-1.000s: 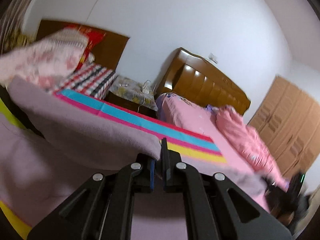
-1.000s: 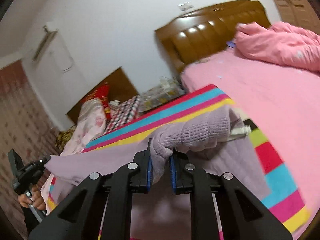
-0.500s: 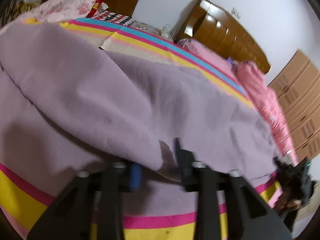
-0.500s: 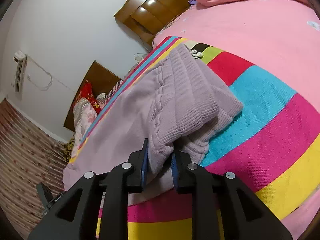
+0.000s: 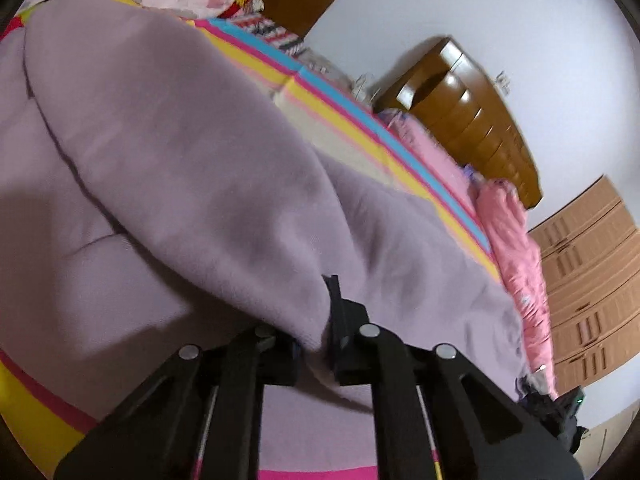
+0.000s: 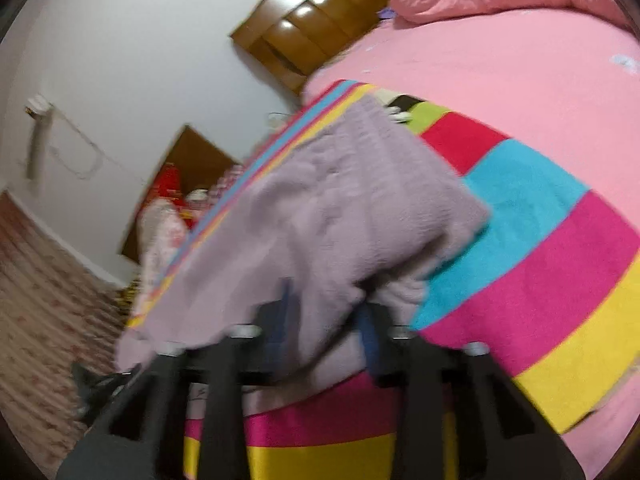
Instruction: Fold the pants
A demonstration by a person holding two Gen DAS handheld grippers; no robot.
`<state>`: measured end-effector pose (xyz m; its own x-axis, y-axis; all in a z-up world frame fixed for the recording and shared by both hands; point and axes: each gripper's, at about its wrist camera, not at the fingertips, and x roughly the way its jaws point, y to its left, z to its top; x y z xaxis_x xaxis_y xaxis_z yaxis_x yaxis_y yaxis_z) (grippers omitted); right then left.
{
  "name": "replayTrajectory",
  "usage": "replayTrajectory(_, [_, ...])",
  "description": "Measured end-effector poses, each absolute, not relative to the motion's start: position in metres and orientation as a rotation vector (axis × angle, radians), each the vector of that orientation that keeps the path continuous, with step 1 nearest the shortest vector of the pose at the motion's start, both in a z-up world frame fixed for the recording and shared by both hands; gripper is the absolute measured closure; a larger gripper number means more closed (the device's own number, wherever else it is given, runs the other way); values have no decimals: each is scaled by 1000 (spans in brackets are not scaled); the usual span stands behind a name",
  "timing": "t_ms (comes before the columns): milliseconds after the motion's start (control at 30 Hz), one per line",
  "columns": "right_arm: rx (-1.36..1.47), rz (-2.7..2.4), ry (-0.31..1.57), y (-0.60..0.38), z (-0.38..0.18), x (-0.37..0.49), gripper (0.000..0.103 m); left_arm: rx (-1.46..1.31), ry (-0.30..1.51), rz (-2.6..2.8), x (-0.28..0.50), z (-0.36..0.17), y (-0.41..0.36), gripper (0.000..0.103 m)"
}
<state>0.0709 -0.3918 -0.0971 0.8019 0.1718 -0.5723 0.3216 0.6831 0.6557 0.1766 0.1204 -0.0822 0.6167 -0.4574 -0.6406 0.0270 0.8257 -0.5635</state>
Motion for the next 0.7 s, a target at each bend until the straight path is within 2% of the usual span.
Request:
replayTrajectory(200, [716,-80,625,-393,-62,70,88,-361,715,-278,125,-12,104,96])
replayTrajectory(267, [710,-101,667,-400,-66,71,88,-346,778,-264,120,-24,107,95])
replayTrajectory(400, [752,-113,730,-401,-96,64,89,-348,897,-221,129,-81,111,95])
replayTrajectory(567, [711,-107,674,-396,-84,58,89,-322,824,-235,130,-73,107,95])
replayTrajectory(700, [678,-87,599,-392,-63,59,89,-326,702,-246,122,-41,108,95])
